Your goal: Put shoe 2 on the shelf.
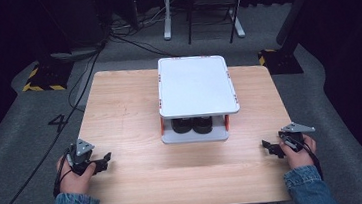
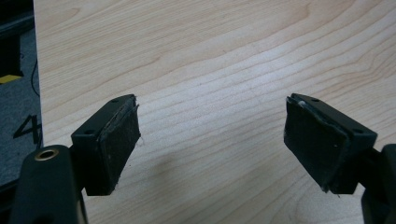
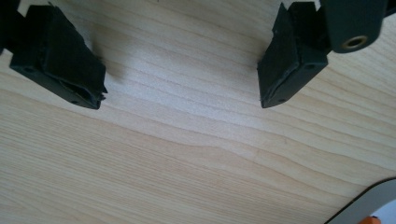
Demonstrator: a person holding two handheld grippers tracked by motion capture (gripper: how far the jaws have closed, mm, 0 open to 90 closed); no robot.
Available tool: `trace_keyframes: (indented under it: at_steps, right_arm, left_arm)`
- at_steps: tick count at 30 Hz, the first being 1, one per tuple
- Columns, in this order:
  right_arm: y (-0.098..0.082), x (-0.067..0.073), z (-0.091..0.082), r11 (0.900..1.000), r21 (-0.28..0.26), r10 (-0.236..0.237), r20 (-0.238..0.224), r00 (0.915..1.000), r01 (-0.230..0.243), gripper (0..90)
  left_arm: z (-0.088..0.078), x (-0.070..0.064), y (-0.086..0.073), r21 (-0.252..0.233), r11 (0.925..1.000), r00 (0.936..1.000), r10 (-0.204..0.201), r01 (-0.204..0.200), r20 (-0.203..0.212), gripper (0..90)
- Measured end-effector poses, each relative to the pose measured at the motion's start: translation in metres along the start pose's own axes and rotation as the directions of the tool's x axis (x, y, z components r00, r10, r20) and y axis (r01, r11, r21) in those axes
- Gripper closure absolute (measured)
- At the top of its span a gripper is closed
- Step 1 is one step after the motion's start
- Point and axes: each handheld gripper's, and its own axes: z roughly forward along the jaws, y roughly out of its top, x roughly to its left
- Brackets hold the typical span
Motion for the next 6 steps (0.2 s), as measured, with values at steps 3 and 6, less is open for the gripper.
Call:
trace_keyframes:
  at_steps: [3, 6]
  right_arm:
    - [0.0005, 0.001, 0.0006, 1.0, 0.004, 0.004, 0.0, 1.0, -0.004, 14.5]
    - [0.0005, 0.0009, 0.0006, 1.0, 0.004, 0.005, 0.0, 1.0, -0.005, 14.5]
  left_arm:
    - [0.0007, -0.001, -0.0001, 0.003, 1.0, 1.0, 0.007, -0.007, 0.002, 18.9]
    - [0.0004, -0.0013, 0.0, 0.004, 1.0, 1.0, 0.008, -0.008, 0.005, 18.9]
